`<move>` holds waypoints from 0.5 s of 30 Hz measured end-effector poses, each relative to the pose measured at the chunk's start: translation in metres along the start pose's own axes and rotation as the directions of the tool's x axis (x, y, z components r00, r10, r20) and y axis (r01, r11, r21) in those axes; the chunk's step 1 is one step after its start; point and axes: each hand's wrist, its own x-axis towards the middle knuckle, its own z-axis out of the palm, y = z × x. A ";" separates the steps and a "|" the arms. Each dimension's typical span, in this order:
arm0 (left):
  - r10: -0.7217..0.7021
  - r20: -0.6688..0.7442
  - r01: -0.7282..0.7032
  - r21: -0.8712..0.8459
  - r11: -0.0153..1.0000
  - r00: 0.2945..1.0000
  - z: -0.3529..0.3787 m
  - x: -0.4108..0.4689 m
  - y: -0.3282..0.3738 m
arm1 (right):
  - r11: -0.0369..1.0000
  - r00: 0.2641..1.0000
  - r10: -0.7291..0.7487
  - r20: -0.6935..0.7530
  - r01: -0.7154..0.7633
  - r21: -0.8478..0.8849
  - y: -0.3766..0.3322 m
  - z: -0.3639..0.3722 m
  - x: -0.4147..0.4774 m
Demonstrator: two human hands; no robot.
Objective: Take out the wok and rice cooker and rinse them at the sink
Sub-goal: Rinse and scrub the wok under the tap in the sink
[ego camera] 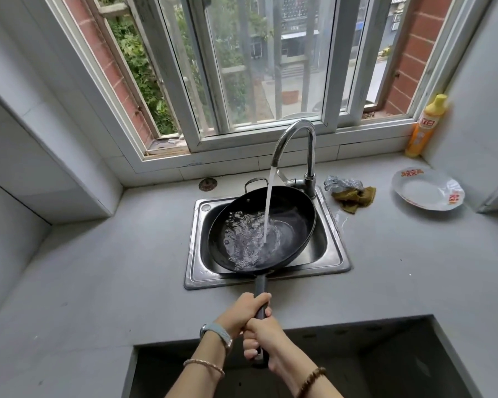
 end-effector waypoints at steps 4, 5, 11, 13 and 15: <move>0.030 -0.024 -0.028 0.049 0.998 0.999 0.005 0.004 -0.002 | 0.999 0.998 0.002 0.058 -0.004 0.033 -0.002 -0.008 -0.006; 0.039 -0.038 -0.037 0.063 0.997 0.999 0.007 0.005 -0.002 | 0.999 0.997 -0.001 0.074 -0.003 0.050 -0.002 -0.011 -0.006; 0.058 -0.135 -0.042 0.120 0.992 0.989 0.016 0.006 -0.004 | 0.991 0.989 -0.006 0.147 -0.014 0.132 0.000 -0.023 0.001; 0.057 -0.164 -0.034 0.134 0.990 0.985 0.016 0.009 -0.008 | 0.990 0.986 -0.003 0.168 -0.021 0.139 0.002 -0.025 0.004; 0.056 -0.179 -0.025 0.170 0.985 0.982 0.015 0.013 -0.012 | 0.992 0.985 0.001 0.175 -0.023 0.122 0.003 -0.027 0.008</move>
